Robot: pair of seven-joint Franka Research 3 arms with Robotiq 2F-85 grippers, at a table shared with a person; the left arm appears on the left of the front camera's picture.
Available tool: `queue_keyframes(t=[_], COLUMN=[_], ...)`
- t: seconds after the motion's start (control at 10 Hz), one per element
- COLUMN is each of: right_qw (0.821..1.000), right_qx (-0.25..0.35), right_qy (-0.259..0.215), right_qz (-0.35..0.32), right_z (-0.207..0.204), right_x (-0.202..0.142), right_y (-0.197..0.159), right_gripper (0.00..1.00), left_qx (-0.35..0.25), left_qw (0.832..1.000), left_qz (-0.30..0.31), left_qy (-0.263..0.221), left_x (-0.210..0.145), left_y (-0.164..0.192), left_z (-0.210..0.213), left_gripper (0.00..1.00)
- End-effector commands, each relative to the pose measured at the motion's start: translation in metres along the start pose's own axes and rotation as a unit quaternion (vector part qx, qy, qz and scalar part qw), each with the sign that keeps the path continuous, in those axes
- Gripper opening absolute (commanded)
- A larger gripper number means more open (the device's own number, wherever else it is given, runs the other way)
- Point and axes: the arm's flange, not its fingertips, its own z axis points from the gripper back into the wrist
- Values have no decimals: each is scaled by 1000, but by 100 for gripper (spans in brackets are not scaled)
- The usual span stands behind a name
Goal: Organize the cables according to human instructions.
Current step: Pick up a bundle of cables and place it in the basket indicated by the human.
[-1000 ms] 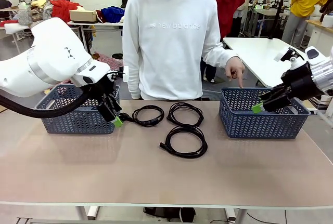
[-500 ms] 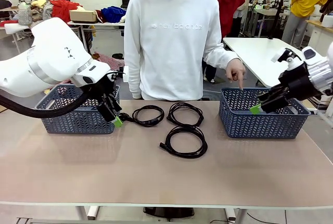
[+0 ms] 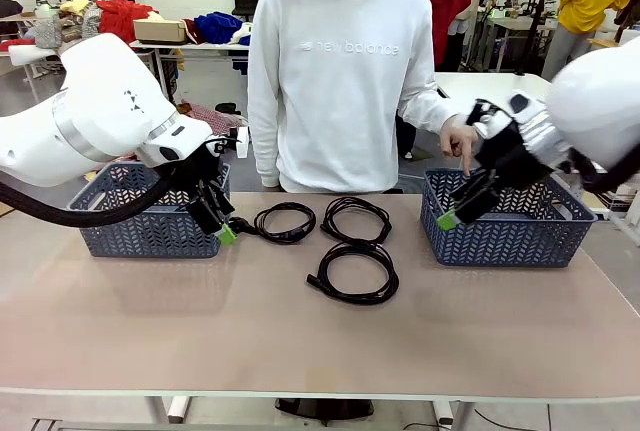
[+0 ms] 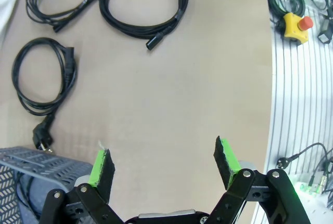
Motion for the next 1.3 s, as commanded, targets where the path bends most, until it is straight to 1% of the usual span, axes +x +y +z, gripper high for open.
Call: queue_keyframes(t=[0.0,0.2,0.5,0.8,1.0,1.1,1.2], right_qw=[998,994,991,987,987,989,987], right_qx=[-6,-10,-5,6,12,18,27], right_qy=[63,104,132,154,157,147,155], right_qz=[4,18,32,37,32,23,46], right_z=[-9,-40,-85,-119,-124,-119,-127], right_x=[24,43,59,62,59,54,52], right_y=[4,14,28,35,34,30,38], right_gripper=[100,100,100,100,100,100,100], left_qx=[-1,-1,-1,-1,-1,-1,-1], left_qw=[1000,1000,1000,1000,1000,1000,1000], left_qz=[0,0,0,0,0,0,0], left_qy=[-1,-1,-1,-1,-1,-1,-1], left_x=[0,0,0,0,0,0,0], left_y=[1,1,1,1,1,1,1], left_z=[1,1,1,1,1,1,1], left_gripper=[100,100,100,100,100,100,100])
